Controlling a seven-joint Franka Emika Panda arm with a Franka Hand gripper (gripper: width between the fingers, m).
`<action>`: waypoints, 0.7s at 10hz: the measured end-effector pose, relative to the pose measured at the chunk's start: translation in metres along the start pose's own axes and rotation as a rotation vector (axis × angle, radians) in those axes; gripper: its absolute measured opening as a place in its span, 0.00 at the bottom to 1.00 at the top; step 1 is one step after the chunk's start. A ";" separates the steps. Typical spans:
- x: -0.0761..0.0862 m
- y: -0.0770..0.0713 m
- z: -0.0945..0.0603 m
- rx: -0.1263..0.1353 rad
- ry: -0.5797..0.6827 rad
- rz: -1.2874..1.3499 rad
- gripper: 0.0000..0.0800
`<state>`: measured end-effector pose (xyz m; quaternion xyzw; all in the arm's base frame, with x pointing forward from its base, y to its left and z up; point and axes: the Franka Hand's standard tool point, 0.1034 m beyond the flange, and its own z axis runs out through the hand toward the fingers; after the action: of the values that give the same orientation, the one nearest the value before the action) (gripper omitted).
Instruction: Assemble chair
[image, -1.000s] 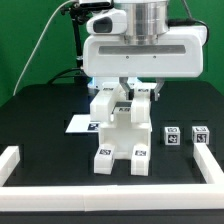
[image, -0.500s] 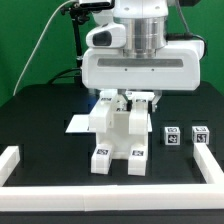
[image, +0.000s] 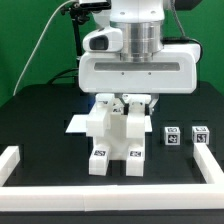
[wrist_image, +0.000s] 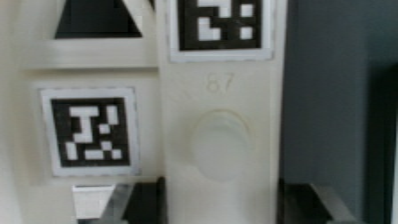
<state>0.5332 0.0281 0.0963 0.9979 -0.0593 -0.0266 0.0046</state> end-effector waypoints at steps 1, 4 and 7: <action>0.000 0.000 0.000 0.000 -0.001 0.000 0.35; 0.000 0.000 -0.001 0.000 -0.005 0.000 0.50; 0.001 0.002 0.000 -0.001 -0.004 -0.005 0.80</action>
Offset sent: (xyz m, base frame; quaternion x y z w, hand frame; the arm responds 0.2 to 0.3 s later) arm 0.0015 -0.0001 0.0009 0.0031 -0.0097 -0.0012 0.9999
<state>0.5337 0.0262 0.0960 0.9980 -0.0566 -0.0288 0.0051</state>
